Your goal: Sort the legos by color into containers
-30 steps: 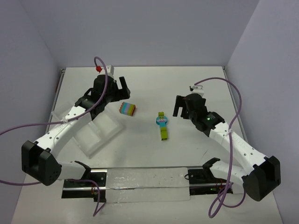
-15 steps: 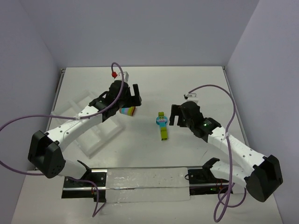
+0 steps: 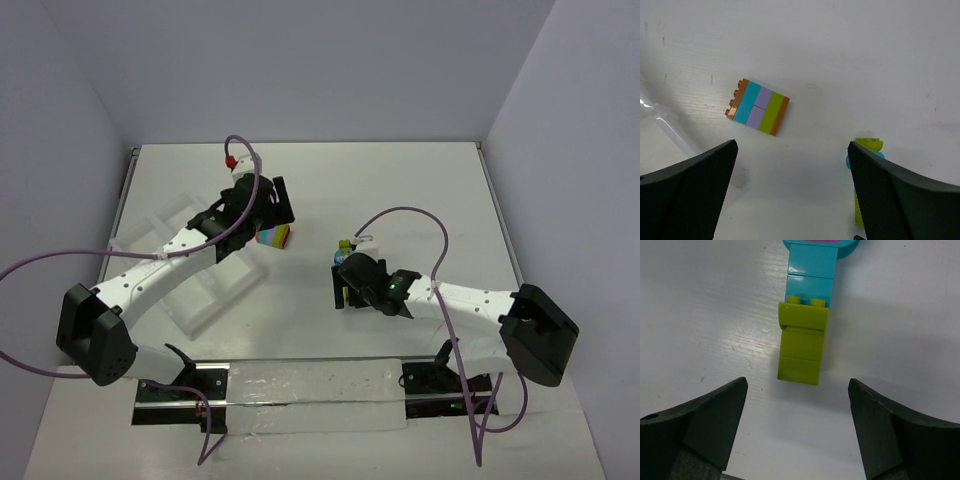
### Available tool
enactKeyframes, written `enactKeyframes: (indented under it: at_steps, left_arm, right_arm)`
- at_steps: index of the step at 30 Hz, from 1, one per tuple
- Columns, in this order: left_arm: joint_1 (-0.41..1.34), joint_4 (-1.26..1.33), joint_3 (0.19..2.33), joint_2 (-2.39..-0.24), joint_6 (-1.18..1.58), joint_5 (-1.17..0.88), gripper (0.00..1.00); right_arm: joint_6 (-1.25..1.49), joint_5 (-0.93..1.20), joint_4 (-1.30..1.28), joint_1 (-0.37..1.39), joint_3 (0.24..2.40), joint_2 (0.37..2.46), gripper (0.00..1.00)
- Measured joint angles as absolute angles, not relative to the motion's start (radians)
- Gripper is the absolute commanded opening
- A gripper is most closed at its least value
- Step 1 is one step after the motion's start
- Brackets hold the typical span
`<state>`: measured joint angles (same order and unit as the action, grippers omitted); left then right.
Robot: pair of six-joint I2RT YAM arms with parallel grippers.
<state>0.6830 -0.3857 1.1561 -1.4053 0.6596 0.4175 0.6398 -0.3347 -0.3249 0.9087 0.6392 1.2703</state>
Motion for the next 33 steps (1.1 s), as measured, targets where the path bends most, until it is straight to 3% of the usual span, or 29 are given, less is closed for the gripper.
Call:
enactKeyframes:
  at_steps: [12,19,25,33]
  left_arm:
    - [0.660,-0.401,1.156,-1.375,0.669,0.450,0.99]
    - [0.646,-0.400,1.146,-1.371,0.669,0.449,0.99]
    - [0.646,-0.399,1.129,-1.370,0.660,0.437,0.99]
    - [0.655,-0.378,1.080,-1.371,0.550,0.280,0.91]
  right_arm:
    - [0.663,-0.333,-0.271,0.916,0.650,1.339,0.82]
    - [0.621,-0.260,-0.207,0.949,0.695,1.388,0.87]
    - [0.570,-0.233,-0.165,0.967,0.696,1.294,0.92]
    - [0.583,-0.250,-0.268,0.697,0.693,1.048,0.94]
